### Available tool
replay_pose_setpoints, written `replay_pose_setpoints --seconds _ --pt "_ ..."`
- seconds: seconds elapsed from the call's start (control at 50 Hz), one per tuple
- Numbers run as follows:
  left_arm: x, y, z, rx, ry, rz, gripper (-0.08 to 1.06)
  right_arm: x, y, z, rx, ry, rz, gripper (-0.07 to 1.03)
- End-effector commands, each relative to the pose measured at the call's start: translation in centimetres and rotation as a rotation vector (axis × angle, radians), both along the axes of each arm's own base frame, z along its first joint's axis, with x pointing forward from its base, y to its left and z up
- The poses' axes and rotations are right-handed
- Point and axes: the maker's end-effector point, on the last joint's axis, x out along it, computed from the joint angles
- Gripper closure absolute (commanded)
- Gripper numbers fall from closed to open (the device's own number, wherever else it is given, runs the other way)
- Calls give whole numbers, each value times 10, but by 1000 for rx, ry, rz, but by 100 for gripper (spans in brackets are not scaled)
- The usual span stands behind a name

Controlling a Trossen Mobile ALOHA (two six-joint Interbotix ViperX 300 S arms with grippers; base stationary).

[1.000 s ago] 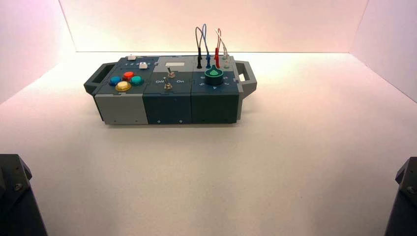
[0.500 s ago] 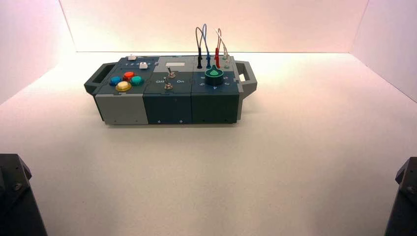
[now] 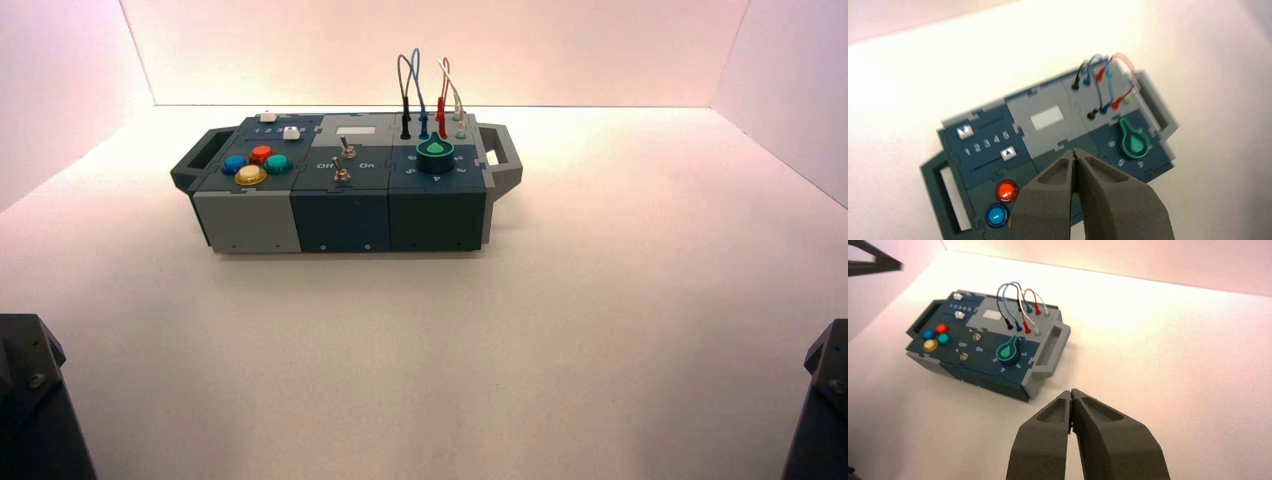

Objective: Move the bottom slider to position 1.

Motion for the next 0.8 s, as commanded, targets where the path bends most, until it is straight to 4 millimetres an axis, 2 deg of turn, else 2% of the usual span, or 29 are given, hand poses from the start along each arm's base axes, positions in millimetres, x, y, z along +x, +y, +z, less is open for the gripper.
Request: replay_pose_setpoints --seconds 0.02,0.1,0.22,0.42,0.5,0.52,0.6,0.8 --pt "16 -9 -4 20 22 -16 101 11 5 -8 -13 51 0 98" --pt "21 -11 -11 39 37 -26 101 17 7 -16 -30 92 1 98" --pt "28 -13 -20 63 54 -38 101 26 10 -17 -38 110 2 98" --pt "40 -15 -47 115 107 -57 101 39 17 -6 -33 104 9 98" --pt "41 -15 -52 121 119 -56 101 41 21 -5 -33 107 22 98" --pt "44 -13 -61 130 139 -53 101 42 29 -3 -32 113 49 98" --pt "47 -10 -65 138 147 -48 101 43 36 -3 -31 111 73 98" --pt "59 11 -77 160 171 -14 101 49 40 -5 -31 109 79 98"
